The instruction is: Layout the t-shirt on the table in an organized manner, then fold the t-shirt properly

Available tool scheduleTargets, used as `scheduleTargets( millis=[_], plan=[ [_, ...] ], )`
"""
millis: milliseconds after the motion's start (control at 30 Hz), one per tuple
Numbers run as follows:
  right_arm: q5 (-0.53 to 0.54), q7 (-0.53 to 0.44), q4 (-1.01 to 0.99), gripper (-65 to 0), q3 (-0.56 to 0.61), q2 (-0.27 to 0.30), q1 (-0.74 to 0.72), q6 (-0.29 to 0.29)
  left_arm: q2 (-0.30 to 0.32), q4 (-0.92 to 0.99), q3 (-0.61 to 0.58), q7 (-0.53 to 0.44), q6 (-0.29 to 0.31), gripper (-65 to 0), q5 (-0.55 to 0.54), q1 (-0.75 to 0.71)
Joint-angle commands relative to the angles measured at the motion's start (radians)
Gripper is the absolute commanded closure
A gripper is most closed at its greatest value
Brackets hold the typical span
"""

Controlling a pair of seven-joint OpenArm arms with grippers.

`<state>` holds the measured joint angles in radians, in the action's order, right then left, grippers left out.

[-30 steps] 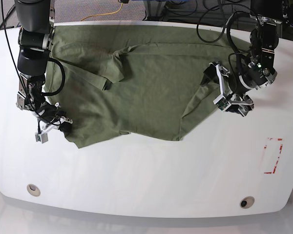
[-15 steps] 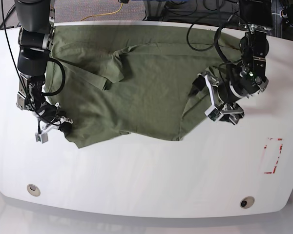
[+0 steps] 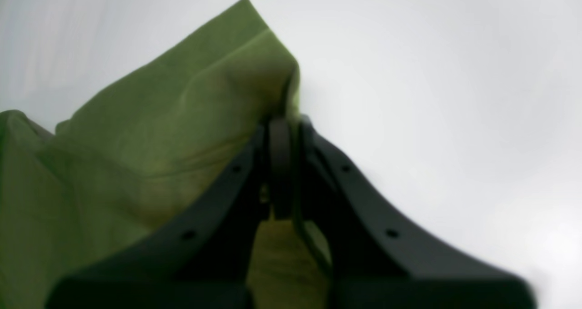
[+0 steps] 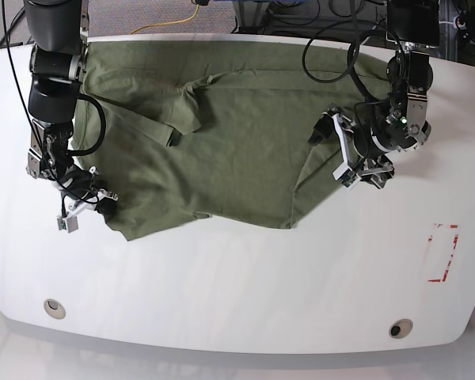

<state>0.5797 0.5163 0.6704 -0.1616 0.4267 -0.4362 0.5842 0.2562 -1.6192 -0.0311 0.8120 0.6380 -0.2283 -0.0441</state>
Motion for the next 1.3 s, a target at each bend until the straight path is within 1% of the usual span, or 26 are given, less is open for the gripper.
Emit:
scheduleTargets(
  millis=[0,233,767,1067,1267],
  plan=[
    [0.006,-0.012,0.012,-0.6,-0.002,0.018,-0.025,0.006,0.009,-0.002,0.003,-0.021,0.003,-65.0,-0.012,0.014],
    [0.006,-0.012,0.012,-0.6,-0.002,0.016,-0.025,0.006,0.009,-0.003,-0.026,-0.021,0.060,-65.0,-0.012,-0.009],
    [0.006,-0.012,0.012,-0.6,-0.002,0.016,-0.025,0.006,0.012,-0.003,-0.028,-0.019,0.060,-65.0,-0.012,-0.035],
    [0.006,-0.012,0.012,-0.6,-0.002,0.016,-0.025,0.006,0.016,-0.005,-0.085,0.002,0.060,-65.0,-0.013,-0.044],
    [0.006,-0.012,0.012,-0.6,-0.002,0.016,-0.026,0.006,0.021,-0.005,-0.088,0.002,0.060,-65.0,-0.012,-0.044]
  ],
)
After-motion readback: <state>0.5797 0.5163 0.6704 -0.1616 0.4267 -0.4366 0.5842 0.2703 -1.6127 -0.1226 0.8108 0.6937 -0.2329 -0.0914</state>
